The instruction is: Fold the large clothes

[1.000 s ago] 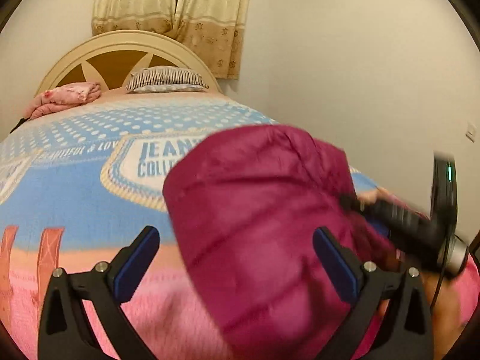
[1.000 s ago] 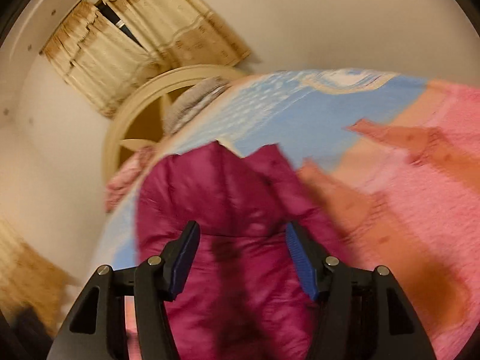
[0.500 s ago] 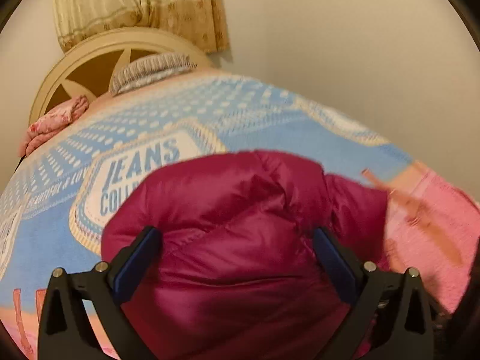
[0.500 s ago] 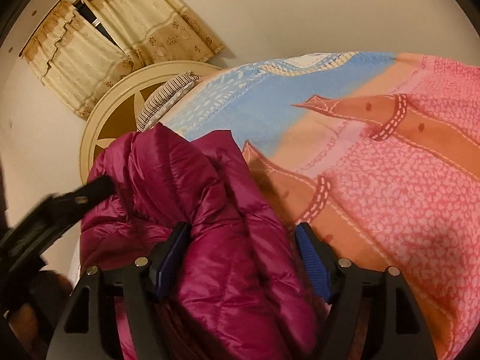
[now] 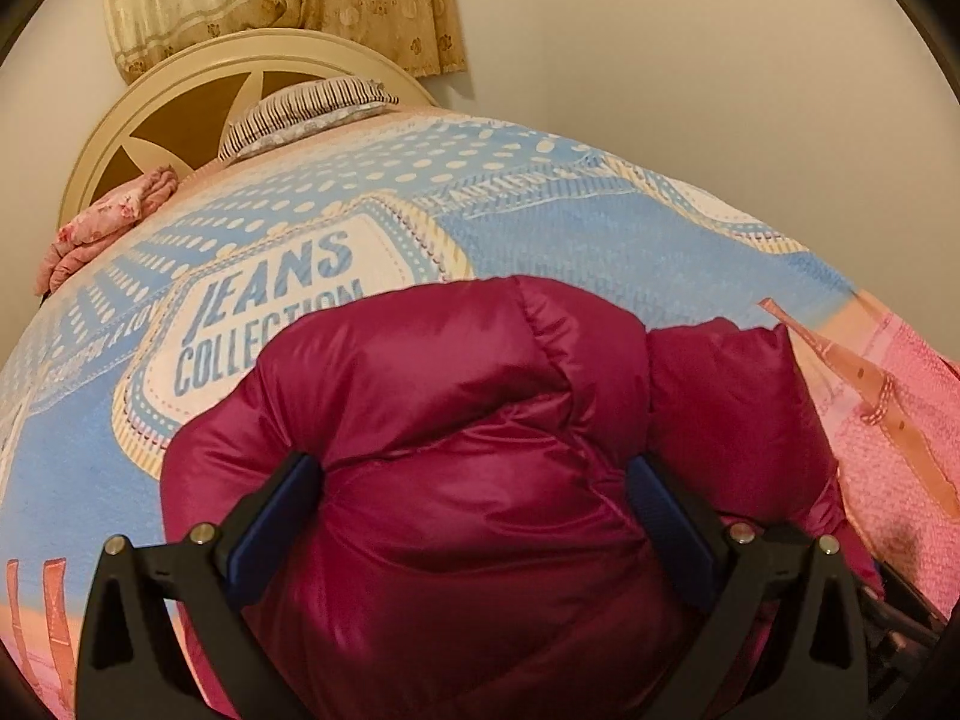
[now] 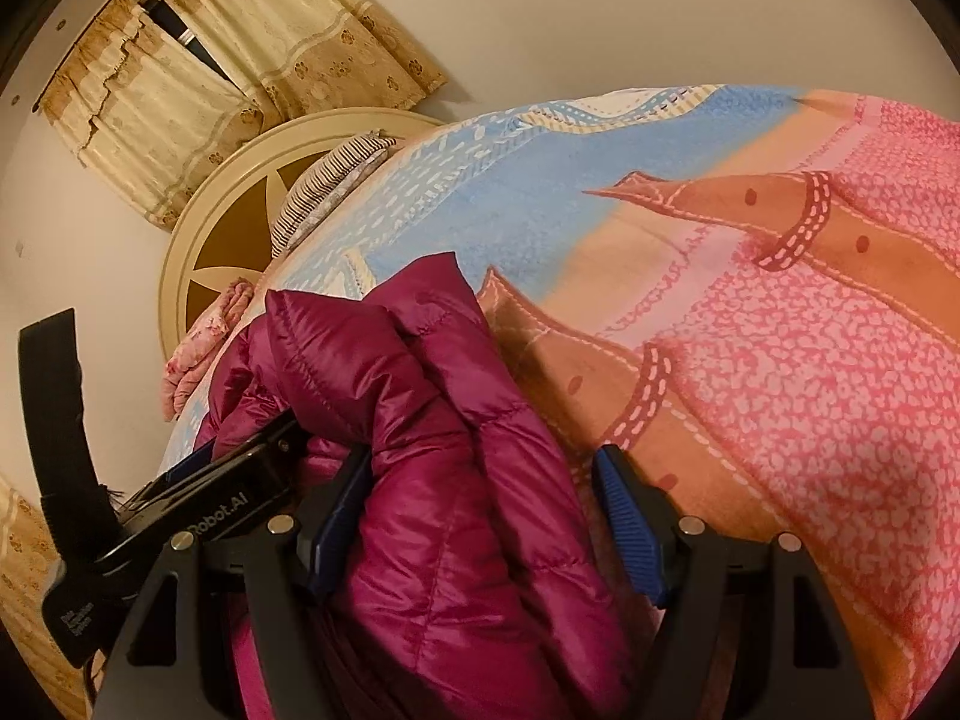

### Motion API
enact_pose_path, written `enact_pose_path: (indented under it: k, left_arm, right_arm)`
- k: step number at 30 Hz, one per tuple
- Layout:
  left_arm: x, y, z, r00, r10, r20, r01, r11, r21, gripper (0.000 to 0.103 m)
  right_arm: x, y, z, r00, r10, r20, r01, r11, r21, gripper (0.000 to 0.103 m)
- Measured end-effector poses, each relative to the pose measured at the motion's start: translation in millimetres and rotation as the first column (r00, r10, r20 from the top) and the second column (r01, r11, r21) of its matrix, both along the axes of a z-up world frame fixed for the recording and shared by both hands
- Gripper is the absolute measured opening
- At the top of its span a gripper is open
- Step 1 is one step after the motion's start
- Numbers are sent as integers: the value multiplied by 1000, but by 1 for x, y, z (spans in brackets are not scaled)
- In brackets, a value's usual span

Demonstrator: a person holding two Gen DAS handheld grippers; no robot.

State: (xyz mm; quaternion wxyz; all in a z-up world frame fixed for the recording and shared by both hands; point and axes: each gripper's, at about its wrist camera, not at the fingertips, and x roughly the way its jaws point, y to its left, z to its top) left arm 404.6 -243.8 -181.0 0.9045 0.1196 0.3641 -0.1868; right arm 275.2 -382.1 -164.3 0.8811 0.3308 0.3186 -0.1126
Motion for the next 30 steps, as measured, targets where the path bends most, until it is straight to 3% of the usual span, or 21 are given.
enact_pose_path:
  k: [30]
  left_arm:
    - [9,-8,-14,999,2,-33,-1,1000,22,103]
  right_arm:
    - [13,8,-6,1000,-6,-23,6,1000,-28,74]
